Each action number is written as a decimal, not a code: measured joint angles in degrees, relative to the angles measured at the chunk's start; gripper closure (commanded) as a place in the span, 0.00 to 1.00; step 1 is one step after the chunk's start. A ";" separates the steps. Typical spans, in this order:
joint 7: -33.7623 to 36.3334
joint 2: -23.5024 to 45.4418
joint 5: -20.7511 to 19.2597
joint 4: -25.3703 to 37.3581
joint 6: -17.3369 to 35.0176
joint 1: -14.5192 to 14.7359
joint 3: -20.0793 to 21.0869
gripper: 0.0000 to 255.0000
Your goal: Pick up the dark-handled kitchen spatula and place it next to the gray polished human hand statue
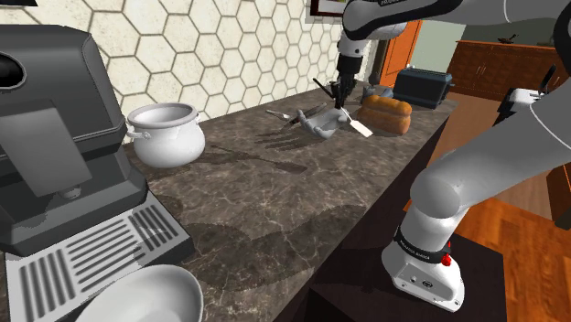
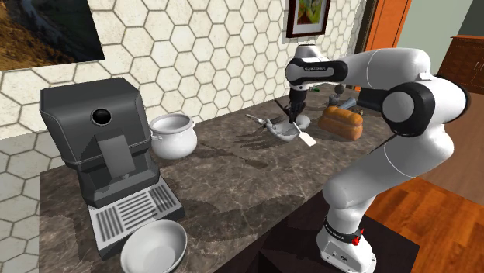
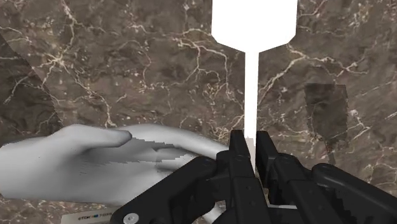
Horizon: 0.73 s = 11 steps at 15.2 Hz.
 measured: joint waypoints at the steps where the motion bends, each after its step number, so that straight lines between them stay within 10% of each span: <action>1: -1.50 0.04 -0.49 -0.05 0.13 -0.56 -1.19 1.00; 11: -15.85 2.86 -4.12 4.61 -0.99 -5.12 -12.44 1.00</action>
